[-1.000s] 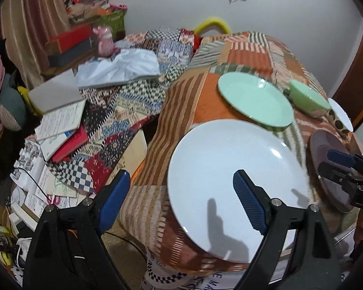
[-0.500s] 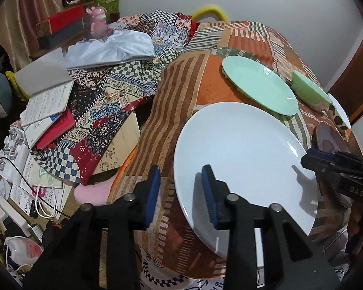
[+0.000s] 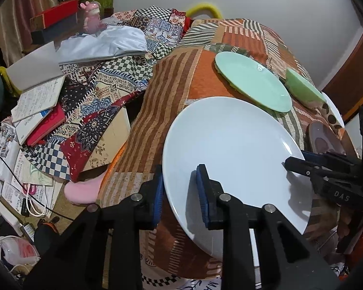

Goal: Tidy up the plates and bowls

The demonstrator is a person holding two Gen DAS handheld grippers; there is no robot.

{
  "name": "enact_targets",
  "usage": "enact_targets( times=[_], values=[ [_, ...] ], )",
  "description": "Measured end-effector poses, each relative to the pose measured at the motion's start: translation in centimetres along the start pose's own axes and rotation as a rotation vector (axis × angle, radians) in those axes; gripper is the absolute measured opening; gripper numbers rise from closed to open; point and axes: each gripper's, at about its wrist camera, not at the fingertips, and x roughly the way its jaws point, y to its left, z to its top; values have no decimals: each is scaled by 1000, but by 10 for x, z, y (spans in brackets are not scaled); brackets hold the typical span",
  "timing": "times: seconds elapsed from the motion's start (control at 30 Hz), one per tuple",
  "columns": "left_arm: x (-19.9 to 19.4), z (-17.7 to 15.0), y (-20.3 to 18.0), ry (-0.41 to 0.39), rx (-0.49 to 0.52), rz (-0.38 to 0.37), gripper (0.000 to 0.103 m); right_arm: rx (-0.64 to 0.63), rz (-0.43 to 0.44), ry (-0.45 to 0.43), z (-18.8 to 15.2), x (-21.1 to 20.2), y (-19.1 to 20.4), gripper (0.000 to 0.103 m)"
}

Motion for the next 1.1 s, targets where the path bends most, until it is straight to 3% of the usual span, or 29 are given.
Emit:
enact_targets(
  times=[0.37, 1.1],
  values=[
    [-6, -1, -10, -9, 23, 43, 28, 40, 18, -17, 1, -7, -5, 30],
    [-29, 9, -50, -71, 46, -15, 28, 114, 3, -106, -11, -48, -31, 30]
  ],
)
